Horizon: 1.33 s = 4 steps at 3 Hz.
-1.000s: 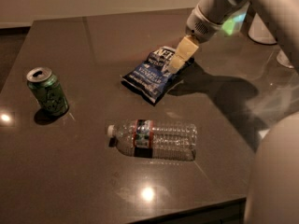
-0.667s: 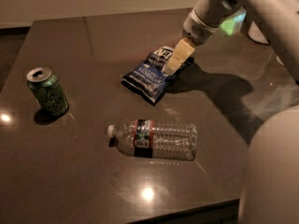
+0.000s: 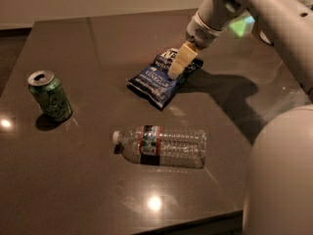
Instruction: Pick blue chip bag
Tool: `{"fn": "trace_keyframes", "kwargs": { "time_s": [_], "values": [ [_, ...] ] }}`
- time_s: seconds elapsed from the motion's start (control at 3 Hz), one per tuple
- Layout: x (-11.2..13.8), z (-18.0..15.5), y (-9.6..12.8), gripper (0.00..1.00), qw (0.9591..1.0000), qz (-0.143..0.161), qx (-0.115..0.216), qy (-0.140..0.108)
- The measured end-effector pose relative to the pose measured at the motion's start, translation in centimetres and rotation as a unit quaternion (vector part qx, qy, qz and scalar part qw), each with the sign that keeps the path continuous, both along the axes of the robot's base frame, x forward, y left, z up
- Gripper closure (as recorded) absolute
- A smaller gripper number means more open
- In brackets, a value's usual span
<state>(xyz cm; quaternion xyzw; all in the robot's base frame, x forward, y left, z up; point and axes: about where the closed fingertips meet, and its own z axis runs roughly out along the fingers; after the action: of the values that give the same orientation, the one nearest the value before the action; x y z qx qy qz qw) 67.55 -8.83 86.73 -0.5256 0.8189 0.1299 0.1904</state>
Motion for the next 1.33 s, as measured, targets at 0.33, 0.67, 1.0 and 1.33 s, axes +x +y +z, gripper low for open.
{"fn": "trace_keyframes", "kwargs": {
  "time_s": [0.33,0.67,1.0,1.33],
  "values": [
    [-0.3,0.1,0.2,0.42,1.0,0.004,0.005,0.003],
    [-0.7,0.6,0.1,0.65,0.9999,0.007,0.01,0.005],
    [-1.4,2.2,0.1,0.88,0.9997,0.014,0.02,0.0],
    [-2.4,5.3,0.2,1.0,0.9986,0.026,0.041,-0.019]
  ]
}}
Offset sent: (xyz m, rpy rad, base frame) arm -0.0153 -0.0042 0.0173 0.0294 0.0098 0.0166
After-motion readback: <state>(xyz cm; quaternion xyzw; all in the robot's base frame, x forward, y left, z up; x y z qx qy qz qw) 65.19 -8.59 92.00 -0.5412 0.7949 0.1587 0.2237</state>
